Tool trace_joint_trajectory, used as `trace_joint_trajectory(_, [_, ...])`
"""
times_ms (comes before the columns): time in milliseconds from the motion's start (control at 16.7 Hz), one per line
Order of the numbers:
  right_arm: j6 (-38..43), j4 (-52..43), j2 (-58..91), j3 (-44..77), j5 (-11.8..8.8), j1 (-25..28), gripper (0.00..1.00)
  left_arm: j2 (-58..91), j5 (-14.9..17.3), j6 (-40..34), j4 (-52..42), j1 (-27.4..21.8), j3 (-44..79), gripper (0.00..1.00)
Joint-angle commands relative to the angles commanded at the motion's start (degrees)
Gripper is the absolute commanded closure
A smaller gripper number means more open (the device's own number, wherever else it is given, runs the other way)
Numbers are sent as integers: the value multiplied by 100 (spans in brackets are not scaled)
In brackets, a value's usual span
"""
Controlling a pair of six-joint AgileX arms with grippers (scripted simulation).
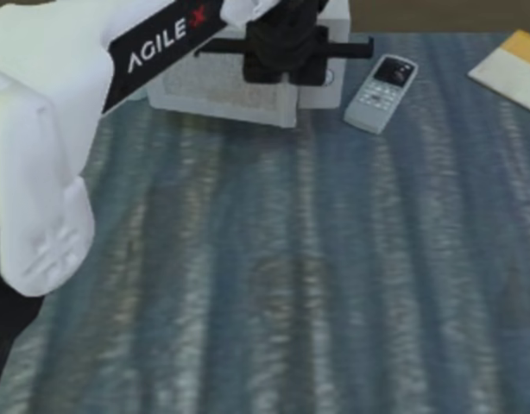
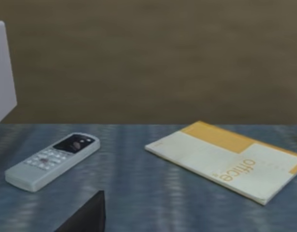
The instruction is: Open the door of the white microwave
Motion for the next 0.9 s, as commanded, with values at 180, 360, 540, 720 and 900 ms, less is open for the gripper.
trace_joint_trajectory(180, [0,0,0,0,0,0,0,0,0,0,0,0,0,100])
trace_joint_trajectory(360, [0,0,0,0,0,0,0,0,0,0,0,0,0,100])
trace_joint_trajectory(540, [0,0,0,0,0,0,0,0,0,0,0,0,0,100])
trace_joint_trajectory(720, [0,0,0,0,0,0,0,0,0,0,0,0,0,100])
trace_joint_trajectory(900, [0,0,0,0,0,0,0,-35,37,51,66,-41,-110,100])
